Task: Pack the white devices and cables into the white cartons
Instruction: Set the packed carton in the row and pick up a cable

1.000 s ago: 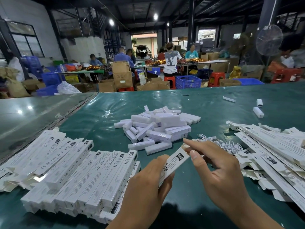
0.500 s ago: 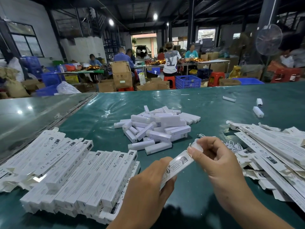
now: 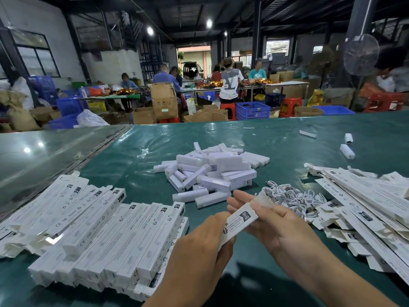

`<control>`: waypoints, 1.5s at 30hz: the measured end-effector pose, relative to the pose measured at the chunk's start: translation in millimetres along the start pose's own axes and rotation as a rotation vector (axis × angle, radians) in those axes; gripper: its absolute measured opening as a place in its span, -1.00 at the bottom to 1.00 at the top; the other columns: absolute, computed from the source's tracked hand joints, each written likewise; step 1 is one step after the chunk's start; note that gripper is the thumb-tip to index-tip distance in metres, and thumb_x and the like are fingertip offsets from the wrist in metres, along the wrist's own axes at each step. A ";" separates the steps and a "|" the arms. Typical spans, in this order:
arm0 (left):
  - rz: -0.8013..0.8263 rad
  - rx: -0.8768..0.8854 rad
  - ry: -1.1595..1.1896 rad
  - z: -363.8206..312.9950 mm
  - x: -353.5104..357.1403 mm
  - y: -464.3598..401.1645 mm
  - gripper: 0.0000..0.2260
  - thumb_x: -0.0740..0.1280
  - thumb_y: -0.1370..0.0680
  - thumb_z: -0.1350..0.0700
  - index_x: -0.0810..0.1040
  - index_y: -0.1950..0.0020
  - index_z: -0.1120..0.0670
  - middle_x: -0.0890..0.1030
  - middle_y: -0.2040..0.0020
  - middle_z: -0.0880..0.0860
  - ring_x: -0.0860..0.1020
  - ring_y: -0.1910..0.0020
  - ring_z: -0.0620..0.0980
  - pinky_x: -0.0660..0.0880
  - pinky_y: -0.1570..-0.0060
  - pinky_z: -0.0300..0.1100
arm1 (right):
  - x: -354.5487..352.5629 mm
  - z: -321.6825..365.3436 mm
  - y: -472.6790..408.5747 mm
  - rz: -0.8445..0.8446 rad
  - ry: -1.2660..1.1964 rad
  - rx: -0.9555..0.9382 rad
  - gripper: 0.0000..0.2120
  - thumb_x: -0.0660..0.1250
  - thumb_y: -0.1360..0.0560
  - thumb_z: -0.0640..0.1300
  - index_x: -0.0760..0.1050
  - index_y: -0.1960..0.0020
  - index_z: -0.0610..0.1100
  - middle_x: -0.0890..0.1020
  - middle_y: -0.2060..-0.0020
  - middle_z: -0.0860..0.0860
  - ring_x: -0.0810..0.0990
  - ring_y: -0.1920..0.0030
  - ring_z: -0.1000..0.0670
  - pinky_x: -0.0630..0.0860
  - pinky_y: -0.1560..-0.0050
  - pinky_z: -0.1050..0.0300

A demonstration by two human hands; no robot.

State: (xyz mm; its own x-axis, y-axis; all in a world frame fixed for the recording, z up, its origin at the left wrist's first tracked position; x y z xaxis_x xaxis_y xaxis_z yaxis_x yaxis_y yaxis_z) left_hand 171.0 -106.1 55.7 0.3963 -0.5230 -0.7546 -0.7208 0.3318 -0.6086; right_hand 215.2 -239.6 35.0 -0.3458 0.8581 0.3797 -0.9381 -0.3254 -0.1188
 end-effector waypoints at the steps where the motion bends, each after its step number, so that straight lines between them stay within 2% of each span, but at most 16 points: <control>1: 0.027 -0.005 -0.028 0.0 1.7 0.2 -0.77 0.19 -0.61 -0.06 0.52 -0.20 -0.04 0.52 0.21 -0.16 0.42 0.26 -0.12 0.39 0.44 -0.30 | -2.9 1.2 0.9 -0.044 0.080 -0.032 -0.70 0.34 -0.50 -0.05 0.71 -0.17 -0.04 0.68 -0.22 -0.06 0.61 -0.30 0.03 0.50 -0.29 0.24; 5: 0.112 -0.126 -0.010 6.2 8.9 3.1 -0.65 -0.04 -0.67 -0.16 0.35 -0.37 -0.12 0.49 -0.02 -0.12 0.36 0.04 -0.08 0.36 0.17 -0.24 | -1.5 7.6 8.1 -0.097 0.550 -0.196 -0.67 0.21 -0.60 0.16 0.51 -0.33 0.16 0.63 -0.25 0.26 0.49 -0.35 0.28 0.33 -0.34 0.45; 8: 0.156 -0.168 -0.079 9.6 12.6 4.1 -0.71 0.00 -0.71 -0.10 0.18 -0.44 -0.17 0.42 -0.12 -0.12 0.42 -0.07 -0.08 0.38 0.03 -0.22 | 2.6 5.9 11.1 -0.056 0.757 -0.228 -0.41 0.07 -0.53 0.46 0.38 -0.44 0.20 0.42 -0.36 0.47 0.33 -0.41 0.41 0.21 -0.29 0.59; 11: 0.240 -0.198 -0.124 9.6 18.1 3.8 -0.73 0.00 -0.71 -0.10 0.16 -0.42 -0.19 0.39 -0.07 -0.11 0.44 -0.06 -0.07 0.41 0.00 -0.20 | 0.5 8.8 12.8 -0.101 0.917 -0.282 -0.44 -0.03 -0.55 0.45 0.38 -0.42 0.27 0.41 -0.31 0.53 0.37 -0.39 0.37 0.30 -0.29 0.53; 14: 0.287 -0.203 -0.169 9.5 20.0 6.3 -0.72 -0.02 -0.71 -0.13 0.15 -0.43 -0.20 0.42 -0.15 -0.10 0.45 -0.09 -0.08 0.42 -0.02 -0.20 | -3.8 10.0 10.3 -0.142 0.857 -0.219 -0.66 0.10 -0.57 0.34 0.50 -0.27 0.39 0.57 -0.26 -0.03 0.50 -0.32 -0.02 0.44 -0.34 0.04; 15: 0.289 -0.206 -0.171 10.7 20.3 5.9 -0.71 -0.03 -0.71 -0.14 0.16 -0.43 -0.20 0.42 -0.16 -0.10 0.45 -0.09 -0.08 0.42 -0.02 -0.20 | -5.0 10.7 8.8 -0.139 0.789 -0.201 -0.68 0.16 -0.53 0.31 0.55 -0.21 0.41 0.60 -0.25 -0.01 0.52 -0.32 -0.01 0.47 -0.34 0.06; 18: 0.319 -0.207 -0.185 11.3 23.6 4.3 -0.69 -0.04 -0.71 -0.13 0.16 -0.46 -0.19 0.43 -0.19 -0.10 0.47 -0.10 -0.08 0.44 -0.06 -0.17 | -3.5 14.8 7.4 -0.099 0.701 -0.211 -0.73 0.22 -0.48 0.28 0.60 -0.11 0.43 0.64 -0.15 0.36 0.55 -0.26 0.33 0.44 -0.22 0.44; 24: 0.370 -0.178 -0.192 11.9 27.8 4.8 -0.65 -0.08 -0.70 -0.14 0.19 -0.46 -0.12 0.45 -0.19 -0.07 0.50 -0.14 -0.07 0.46 -0.11 -0.11 | 0.0 21.6 10.5 -0.127 0.953 -0.311 -0.54 0.16 -0.51 0.24 0.60 -0.28 0.09 0.60 -0.08 0.47 0.53 -0.18 0.45 0.34 -0.14 0.59; 26: 0.355 -0.156 -0.151 6.7 27.0 2.9 -0.49 -0.18 -0.62 -0.20 0.28 -0.45 -0.06 0.51 -0.15 -0.04 0.55 -0.07 0.00 0.51 -0.06 -0.05 | 0.8 25.2 11.5 -0.133 1.021 -0.338 -0.51 0.09 -0.53 0.24 0.62 -0.27 0.08 0.62 -0.02 0.46 0.56 -0.12 0.43 0.38 -0.10 0.56; 29: 0.259 -0.109 -0.125 1.5 21.3 0.5 -0.40 -0.17 -0.55 -0.20 0.44 -0.37 0.02 0.58 -0.04 -0.03 0.60 0.06 0.04 0.56 0.11 -0.02 | -6.7 24.2 9.0 -0.140 0.887 -0.284 -0.64 0.09 -0.52 0.24 0.62 -0.09 0.21 0.71 0.04 0.33 0.66 -0.06 0.25 0.53 -0.14 0.30; 32: 0.282 -0.123 -0.137 3.3 23.6 4.1 -0.36 -0.28 -0.50 -0.25 0.32 -0.41 -0.06 0.52 -0.11 -0.06 0.55 0.01 -0.03 0.51 0.03 -0.10 | -10.7 20.4 5.0 -0.134 0.680 -0.219 -0.65 0.15 -0.52 0.16 0.69 -0.04 0.11 0.75 0.03 0.17 0.71 -0.05 0.12 0.61 -0.19 0.06; 34: 0.237 -0.106 -0.149 2.9 20.6 1.8 -0.39 -0.25 -0.53 -0.24 0.35 -0.40 -0.06 0.53 -0.07 -0.07 0.56 0.05 -0.05 0.52 0.08 -0.13 | -8.2 20.5 5.6 -0.130 0.669 -0.224 -0.67 0.18 -0.53 0.17 0.71 -0.03 0.19 0.75 0.04 0.12 0.72 -0.05 0.08 0.61 -0.19 -0.02; 38: 0.330 -0.160 -0.145 8.8 26.9 4.3 -0.53 -0.17 -0.63 -0.20 0.25 -0.46 -0.11 0.47 -0.14 -0.06 0.52 -0.03 -0.01 0.48 -0.04 -0.10 | -4.7 19.9 9.0 -0.137 0.787 -0.246 -0.70 0.17 -0.58 0.36 0.66 -0.03 0.36 0.74 0.00 0.12 0.70 -0.09 0.10 0.56 -0.22 -0.02; 41: 0.287 -0.137 -0.127 8.2 23.0 2.7 -0.67 -0.02 -0.70 -0.13 0.22 -0.46 -0.14 0.46 -0.19 -0.08 0.50 -0.08 -0.02 0.45 -0.05 -0.13 | -5.3 21.3 7.7 -0.145 0.751 -0.218 -0.60 0.08 -0.49 0.47 0.63 -0.08 0.42 0.70 -0.08 0.28 0.62 -0.18 0.26 0.46 -0.23 0.27; 43: 0.295 -0.111 -0.127 4.7 24.3 4.9 -0.64 -0.06 -0.69 -0.16 0.19 -0.47 -0.16 0.45 -0.24 -0.11 0.49 -0.13 -0.05 0.44 -0.06 -0.14 | -10.8 23.1 10.6 -0.159 0.598 -0.202 -0.54 0.04 -0.49 0.45 0.63 -0.12 0.37 0.68 -0.12 0.31 0.61 -0.19 0.28 0.41 -0.30 0.24; 45: 0.318 -0.092 -0.118 -0.4 22.9 4.1 -0.54 -0.14 -0.62 -0.19 0.26 -0.46 -0.12 0.49 -0.21 -0.09 0.52 -0.12 -0.02 0.48 -0.04 -0.08 | -13.3 23.0 9.1 -0.144 0.553 -0.179 -0.39 0.01 -0.41 0.58 0.60 -0.22 0.34 0.61 -0.24 0.33 0.56 -0.27 0.26 0.37 -0.40 0.15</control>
State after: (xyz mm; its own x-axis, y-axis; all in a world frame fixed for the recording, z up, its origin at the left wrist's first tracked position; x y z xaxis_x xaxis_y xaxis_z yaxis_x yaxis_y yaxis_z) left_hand 176.8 -117.0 36.0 0.2033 -0.3086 -0.9292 -0.8650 0.3881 -0.3181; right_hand 211.7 -263.1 49.9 -0.1300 0.9836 -0.1251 -0.9486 -0.1601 -0.2730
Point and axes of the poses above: each hand's wrist, its own y-axis away from the middle knuckle, its own x-axis out of the palm, z = x × y, the point moved 7 cm from there along -y, towards the middle knuckle
